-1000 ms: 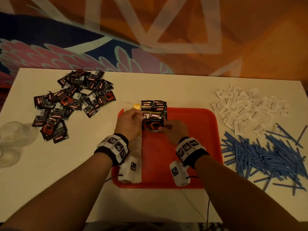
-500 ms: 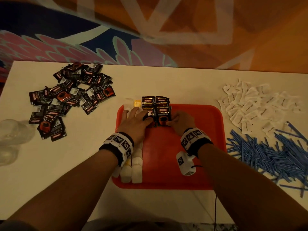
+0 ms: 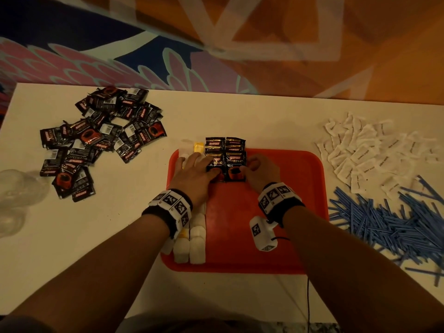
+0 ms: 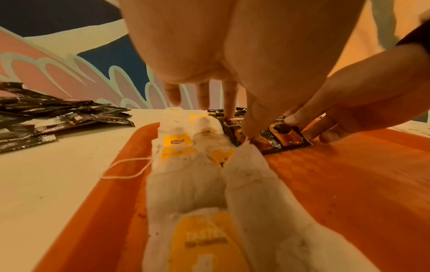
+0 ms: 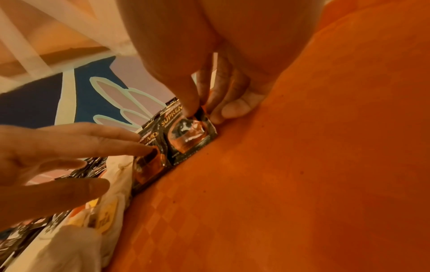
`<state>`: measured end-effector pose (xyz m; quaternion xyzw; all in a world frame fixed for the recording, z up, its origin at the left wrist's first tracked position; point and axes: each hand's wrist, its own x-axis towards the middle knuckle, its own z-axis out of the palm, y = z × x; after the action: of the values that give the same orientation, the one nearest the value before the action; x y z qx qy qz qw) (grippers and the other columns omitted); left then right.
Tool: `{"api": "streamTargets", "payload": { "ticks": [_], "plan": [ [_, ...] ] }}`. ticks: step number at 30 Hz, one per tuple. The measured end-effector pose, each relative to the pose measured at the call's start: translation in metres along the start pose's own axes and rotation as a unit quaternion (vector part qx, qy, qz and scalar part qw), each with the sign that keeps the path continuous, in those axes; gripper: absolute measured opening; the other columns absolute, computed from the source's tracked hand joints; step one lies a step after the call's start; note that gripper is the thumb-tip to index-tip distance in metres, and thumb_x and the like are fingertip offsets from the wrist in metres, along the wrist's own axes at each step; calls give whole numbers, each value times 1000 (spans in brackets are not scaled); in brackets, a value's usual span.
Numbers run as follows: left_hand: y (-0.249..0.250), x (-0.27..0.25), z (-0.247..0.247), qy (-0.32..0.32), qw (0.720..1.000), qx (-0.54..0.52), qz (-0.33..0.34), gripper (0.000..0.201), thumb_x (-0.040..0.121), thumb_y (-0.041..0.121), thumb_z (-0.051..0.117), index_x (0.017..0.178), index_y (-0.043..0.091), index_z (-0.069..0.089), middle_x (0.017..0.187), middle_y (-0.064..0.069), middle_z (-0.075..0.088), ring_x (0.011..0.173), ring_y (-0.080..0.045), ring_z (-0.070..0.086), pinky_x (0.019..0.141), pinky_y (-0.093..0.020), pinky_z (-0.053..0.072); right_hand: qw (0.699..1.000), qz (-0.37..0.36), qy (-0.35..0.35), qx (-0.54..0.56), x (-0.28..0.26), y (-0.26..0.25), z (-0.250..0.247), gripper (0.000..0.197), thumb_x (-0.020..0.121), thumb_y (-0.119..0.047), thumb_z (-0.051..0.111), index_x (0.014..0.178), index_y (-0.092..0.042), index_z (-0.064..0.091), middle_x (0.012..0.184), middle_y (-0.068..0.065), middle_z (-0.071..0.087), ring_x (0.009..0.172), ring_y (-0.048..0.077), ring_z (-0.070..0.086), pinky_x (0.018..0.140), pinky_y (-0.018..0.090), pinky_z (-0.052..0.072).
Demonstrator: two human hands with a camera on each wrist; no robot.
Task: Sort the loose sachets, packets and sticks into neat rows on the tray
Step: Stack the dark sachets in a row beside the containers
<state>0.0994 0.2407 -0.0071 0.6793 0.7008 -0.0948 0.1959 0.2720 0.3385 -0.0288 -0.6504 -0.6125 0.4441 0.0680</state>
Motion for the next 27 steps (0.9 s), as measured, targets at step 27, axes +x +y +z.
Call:
{"api": "streamTargets", "payload": {
  "ticks": [27],
  "plan": [
    [-151,23,1,-80,968,-129,-200,69,100,51,38,158,36,4,167,1,-10,151,-41,-3,120,-62,10,996,-64,-32,-58,-52,-34,27,13,90,-27,68,99,-21,61,86,-13,58,78,3,54,57,12,35]
  ]
}}
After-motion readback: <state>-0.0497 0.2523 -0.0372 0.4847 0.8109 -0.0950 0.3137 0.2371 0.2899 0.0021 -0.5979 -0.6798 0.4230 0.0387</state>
